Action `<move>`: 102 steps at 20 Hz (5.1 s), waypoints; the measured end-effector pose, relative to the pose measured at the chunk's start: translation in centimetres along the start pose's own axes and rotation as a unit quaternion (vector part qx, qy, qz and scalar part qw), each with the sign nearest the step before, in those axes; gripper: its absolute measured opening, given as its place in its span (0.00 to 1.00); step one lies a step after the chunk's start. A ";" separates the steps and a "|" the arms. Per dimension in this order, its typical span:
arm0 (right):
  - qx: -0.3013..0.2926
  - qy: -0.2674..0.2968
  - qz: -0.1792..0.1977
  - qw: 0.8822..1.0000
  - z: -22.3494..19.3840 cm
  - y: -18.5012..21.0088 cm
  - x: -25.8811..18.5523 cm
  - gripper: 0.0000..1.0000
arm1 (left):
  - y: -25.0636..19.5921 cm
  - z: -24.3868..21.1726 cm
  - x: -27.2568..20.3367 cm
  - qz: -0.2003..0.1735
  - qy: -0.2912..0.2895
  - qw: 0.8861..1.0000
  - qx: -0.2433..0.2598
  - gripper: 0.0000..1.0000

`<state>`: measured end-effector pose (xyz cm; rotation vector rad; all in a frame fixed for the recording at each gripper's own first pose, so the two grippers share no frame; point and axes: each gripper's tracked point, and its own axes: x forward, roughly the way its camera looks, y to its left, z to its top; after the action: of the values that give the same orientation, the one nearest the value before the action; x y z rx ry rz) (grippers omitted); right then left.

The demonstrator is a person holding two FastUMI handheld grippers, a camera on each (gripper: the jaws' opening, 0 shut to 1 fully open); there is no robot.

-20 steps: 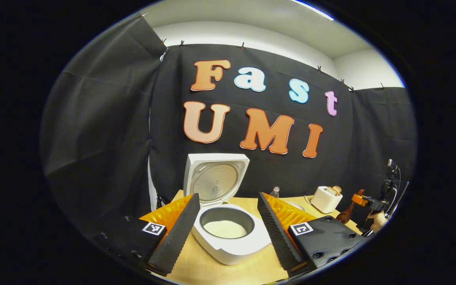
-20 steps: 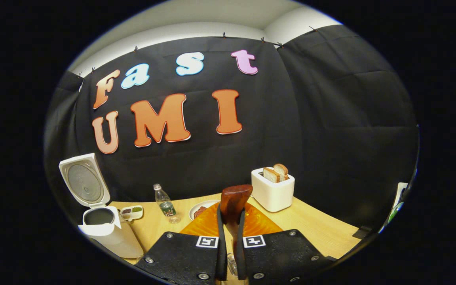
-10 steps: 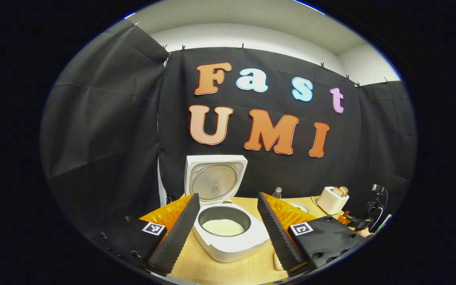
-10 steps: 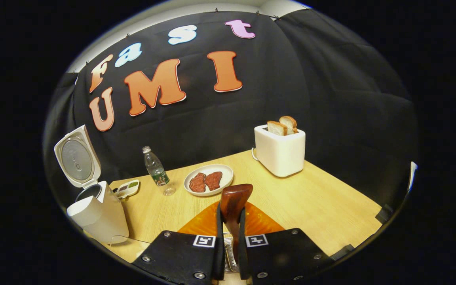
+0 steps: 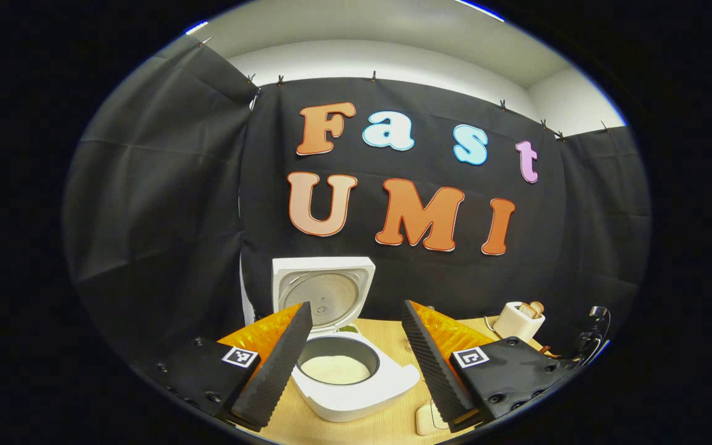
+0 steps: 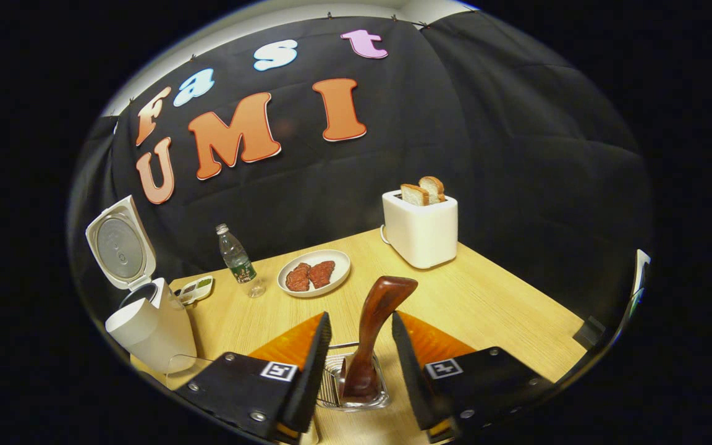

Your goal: Close the left gripper, press the button to open the rice cooker; take a wooden spoon from the chopstick holder with the right hand, scoop a spoonful of rice and pour it into the rice cooker, then put the wooden spoon back into the chopstick holder.

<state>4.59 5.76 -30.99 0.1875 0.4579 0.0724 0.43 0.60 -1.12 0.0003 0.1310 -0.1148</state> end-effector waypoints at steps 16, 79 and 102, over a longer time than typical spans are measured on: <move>0.013 -0.082 0.002 0.997 9.6 0.2 -7.0 0.95 | 2.7 6.7 18.4 0.056 -0.041 0.997 0.044 0.98; -0.062 -0.049 0.045 0.996 10.3 -2.5 -12.1 0.95 | 1.2 -24.8 11.5 0.092 0.179 0.978 0.054 1.00; -0.049 -0.086 0.049 0.994 14.7 -2.9 -11.7 0.95 | -3.1 -33.4 33.3 0.027 0.164 0.985 0.049 1.00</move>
<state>0.79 -0.75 -13.56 0.1179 0.2725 0.1727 28.54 -6.03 -38.52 0.1211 0.4533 -0.0652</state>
